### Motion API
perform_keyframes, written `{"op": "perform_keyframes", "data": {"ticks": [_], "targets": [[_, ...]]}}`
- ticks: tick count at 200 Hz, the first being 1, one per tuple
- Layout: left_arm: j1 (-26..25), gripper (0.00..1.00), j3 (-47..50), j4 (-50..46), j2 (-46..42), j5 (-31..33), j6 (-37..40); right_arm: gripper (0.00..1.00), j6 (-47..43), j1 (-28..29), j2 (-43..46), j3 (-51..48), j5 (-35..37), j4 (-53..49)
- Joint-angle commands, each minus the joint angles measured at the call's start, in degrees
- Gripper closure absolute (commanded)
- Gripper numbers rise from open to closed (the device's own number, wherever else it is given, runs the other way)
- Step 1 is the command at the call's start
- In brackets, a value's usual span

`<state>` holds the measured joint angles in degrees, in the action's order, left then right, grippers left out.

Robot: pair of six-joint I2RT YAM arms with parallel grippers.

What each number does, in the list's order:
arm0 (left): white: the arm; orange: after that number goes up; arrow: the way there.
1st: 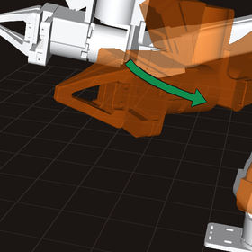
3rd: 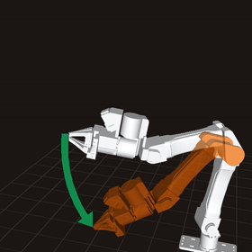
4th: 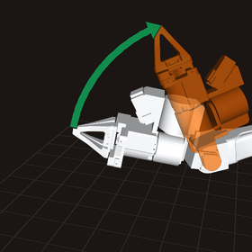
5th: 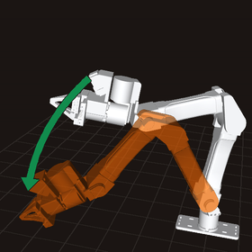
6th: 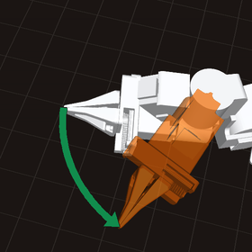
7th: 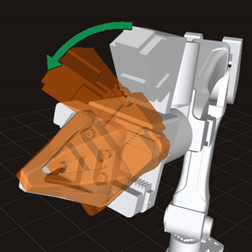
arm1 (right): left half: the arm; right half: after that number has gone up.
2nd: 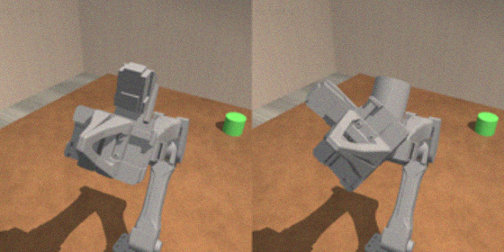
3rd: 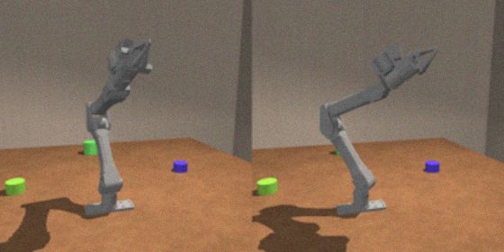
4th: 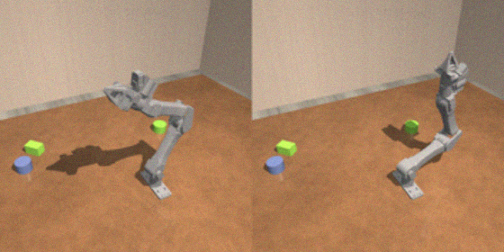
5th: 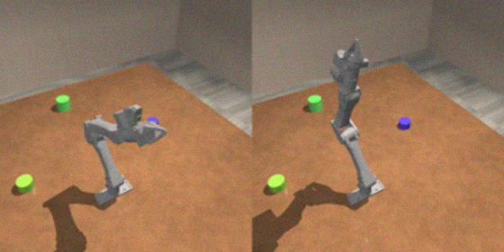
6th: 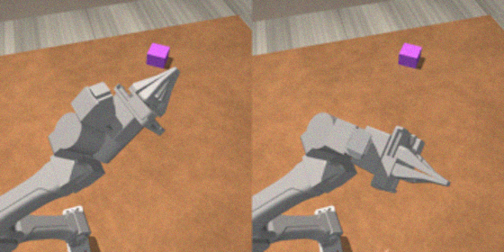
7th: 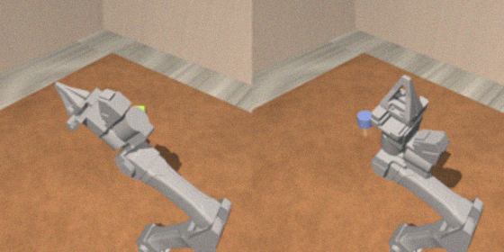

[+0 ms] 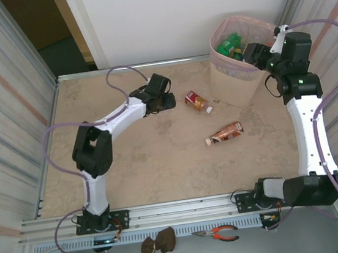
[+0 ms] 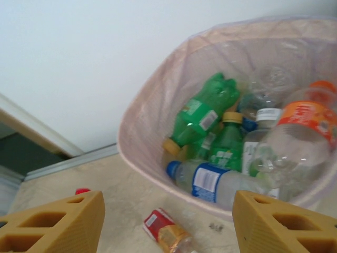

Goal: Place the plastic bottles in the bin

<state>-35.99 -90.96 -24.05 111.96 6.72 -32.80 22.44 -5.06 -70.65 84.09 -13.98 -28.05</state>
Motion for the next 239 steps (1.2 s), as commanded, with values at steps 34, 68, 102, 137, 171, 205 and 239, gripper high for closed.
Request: {"op": "perform_keyframes", "data": {"ticks": [34,68,102,137,171,205,239], "targets": [[0.2,0.46,13.2,19.0,-15.7,-11.0,8.8,0.33,3.6,2.5,5.3,-8.1,-15.2,15.0],[0.3,0.45,19.5,28.3,-22.5,-21.2,11.8,0.33,4.6,7.2,5.5,-12.1,-21.2,21.0],[0.3,0.46,21.7,33.3,-27.1,-31.6,15.4,0.3,6.4,12.7,5.0,-15.7,-26.5,28.7],[-0.9,0.46,22.3,35.0,-30.6,-36.2,20.4,0.27,6.6,19.2,3.3,-15.4,-26.7,30.8],[-1.6,0.46,21.7,36.2,-31.5,-41.8,22.1,0.25,6.6,23.9,0.9,-14.7,-29.4,33.0],[-2.4,0.46,20.7,37.9,-31.3,-46.9,22.1,0.23,6.3,26.6,-0.5,-14.4,-32.4,34.6],[-3.3,0.46,19.4,38.2,-31.0,-48.7,22.4,0.27,5.6,27.4,-0.2,-14.3,-33.6,34.8]]}}
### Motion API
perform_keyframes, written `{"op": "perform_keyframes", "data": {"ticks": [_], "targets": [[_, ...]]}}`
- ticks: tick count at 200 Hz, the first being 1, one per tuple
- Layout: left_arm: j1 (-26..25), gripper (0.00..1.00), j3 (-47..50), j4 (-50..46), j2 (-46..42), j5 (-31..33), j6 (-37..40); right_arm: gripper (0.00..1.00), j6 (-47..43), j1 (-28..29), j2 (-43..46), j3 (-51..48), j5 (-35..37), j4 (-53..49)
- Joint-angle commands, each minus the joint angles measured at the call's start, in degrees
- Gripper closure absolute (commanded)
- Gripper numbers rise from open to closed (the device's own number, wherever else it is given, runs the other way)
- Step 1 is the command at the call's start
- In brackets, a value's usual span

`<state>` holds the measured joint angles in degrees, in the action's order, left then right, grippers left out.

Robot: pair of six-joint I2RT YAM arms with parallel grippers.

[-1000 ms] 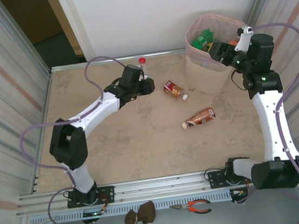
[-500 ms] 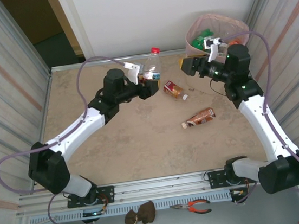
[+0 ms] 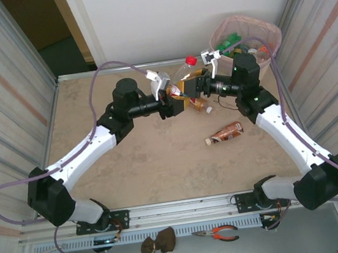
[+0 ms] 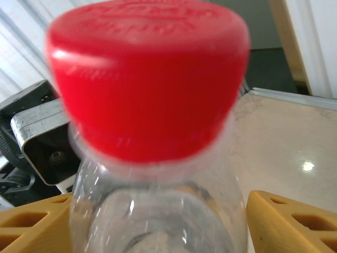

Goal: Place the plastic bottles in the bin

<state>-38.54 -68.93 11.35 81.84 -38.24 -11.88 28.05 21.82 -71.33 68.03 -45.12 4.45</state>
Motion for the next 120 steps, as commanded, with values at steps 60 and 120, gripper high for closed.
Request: {"op": "perform_keyframes", "data": {"ticks": [60,120], "targets": [[-0.8,0.43,-2.5,3.4,-1.1,-2.4,1.2,0.45,-0.2,0.7,1.6,2.3,-0.3,0.8],[-0.1,0.24,-1.6,5.3,-2.0,-2.5,0.2,0.48,-0.6,-0.4,1.1,4.1,3.8,-0.1]]}}
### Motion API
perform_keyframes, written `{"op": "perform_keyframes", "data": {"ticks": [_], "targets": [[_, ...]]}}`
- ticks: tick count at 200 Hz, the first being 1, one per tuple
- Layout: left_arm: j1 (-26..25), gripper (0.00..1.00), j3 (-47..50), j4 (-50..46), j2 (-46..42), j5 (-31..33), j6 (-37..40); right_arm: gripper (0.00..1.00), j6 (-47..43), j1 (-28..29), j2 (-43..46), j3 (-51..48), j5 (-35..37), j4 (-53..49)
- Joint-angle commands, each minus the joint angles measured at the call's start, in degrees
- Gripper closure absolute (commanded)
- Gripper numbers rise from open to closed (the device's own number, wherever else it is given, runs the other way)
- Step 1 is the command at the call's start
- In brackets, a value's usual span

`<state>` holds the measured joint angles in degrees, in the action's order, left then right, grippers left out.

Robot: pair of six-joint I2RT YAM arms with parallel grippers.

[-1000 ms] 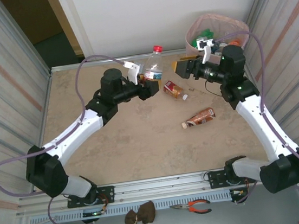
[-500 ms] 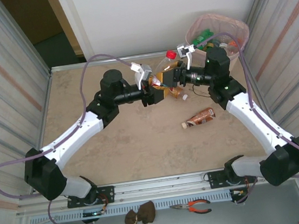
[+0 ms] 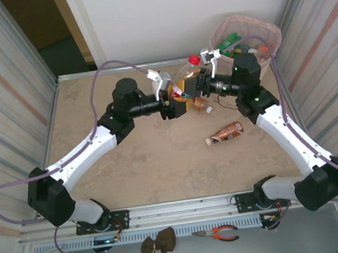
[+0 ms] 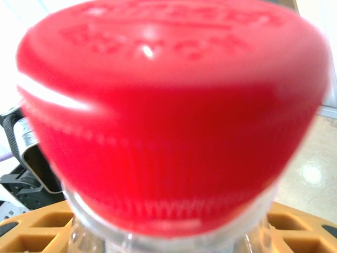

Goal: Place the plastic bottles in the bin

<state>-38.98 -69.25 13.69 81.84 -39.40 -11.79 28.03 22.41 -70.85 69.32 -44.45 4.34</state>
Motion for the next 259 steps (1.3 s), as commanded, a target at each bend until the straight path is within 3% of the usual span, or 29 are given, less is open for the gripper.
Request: {"op": "perform_keyframes", "data": {"ticks": [1,31,94,154,195,235,259], "targets": [[0.4,0.24,-1.2,2.9,-2.0,-1.3,0.0,0.48,-0.6,-1.0,0.6,2.9,3.2,0.0],[1.4,0.2,0.9,3.6,-4.2,-0.2,-0.4,0.49,-0.5,-3.9,-0.2,5.6,5.4,-1.4],[1.9,0.18,4.8,1.9,-8.2,2.1,0.3,0.49,1.7,-17.7,-5.4,12.7,11.7,-2.9],[1.9,0.18,6.1,0.8,-9.1,2.4,0.4,0.5,2.0,-28.2,-17.1,23.4,16.5,-7.4],[1.9,0.18,6.6,0.6,-9.3,2.9,0.6,0.5,1.4,-31.3,-25.8,30.9,17.1,-12.9],[1.9,0.18,6.5,0.5,-8.6,2.8,0.7,0.49,1.5,-31.4,-33.6,37.3,14.0,-18.0],[1.9,0.18,6.7,0.5,-7.7,3.1,0.7,0.49,1.1,-31.3,-36.2,39.9,15.6,-21.9]]}}
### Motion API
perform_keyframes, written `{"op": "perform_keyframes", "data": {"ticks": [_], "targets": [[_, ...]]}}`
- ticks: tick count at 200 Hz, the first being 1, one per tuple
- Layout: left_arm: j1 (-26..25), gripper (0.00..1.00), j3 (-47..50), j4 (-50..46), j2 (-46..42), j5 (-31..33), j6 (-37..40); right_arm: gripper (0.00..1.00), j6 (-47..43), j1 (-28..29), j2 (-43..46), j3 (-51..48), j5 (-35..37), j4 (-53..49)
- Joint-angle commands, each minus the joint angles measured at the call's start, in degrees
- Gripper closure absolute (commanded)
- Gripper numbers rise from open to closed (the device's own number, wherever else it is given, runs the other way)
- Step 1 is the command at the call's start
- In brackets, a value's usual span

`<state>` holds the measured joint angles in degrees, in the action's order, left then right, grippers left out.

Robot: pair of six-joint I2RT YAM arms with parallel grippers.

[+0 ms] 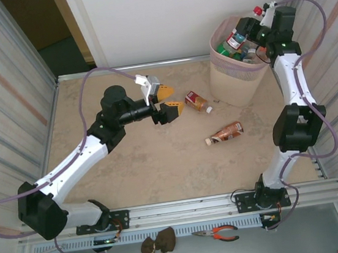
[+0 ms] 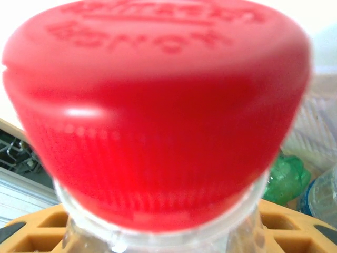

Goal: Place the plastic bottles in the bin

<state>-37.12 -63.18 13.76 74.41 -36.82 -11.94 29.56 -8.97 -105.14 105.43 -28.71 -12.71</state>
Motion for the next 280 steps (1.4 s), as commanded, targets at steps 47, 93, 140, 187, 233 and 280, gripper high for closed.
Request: {"op": "perform_keyframes", "data": {"ticks": [47,93,140,187,233,280], "targets": [[0.0,0.18,0.5,0.2,0.7,0.5,0.9,0.46,-0.2,0.4,-6.5,5.3,-1.4,-10.0],[0.0,0.19,1.0,0.2,1.1,0.5,1.2,0.38,-1.4,1.2,-8.9,5.2,-2.8,-15.4],[0.1,0.19,1.1,-0.2,1.1,1.1,1.6,0.2,-3.8,0.5,-5.7,6.5,3.5,-17.1],[0.1,0.19,0.8,-0.9,2.6,1.4,2.6,0.18,-6.8,-0.2,-0.9,7.5,9.0,-18.8],[0.0,0.2,-0.2,-2.7,5.0,0.6,3.8,0.18,-10.0,-0.2,3.7,6.9,11.6,-20.3],[-2.5,0.23,-4.5,-9.5,9.5,2.2,8.8,0.2,-10.8,-0.2,9.7,2.5,11.0,-19.3]]}}
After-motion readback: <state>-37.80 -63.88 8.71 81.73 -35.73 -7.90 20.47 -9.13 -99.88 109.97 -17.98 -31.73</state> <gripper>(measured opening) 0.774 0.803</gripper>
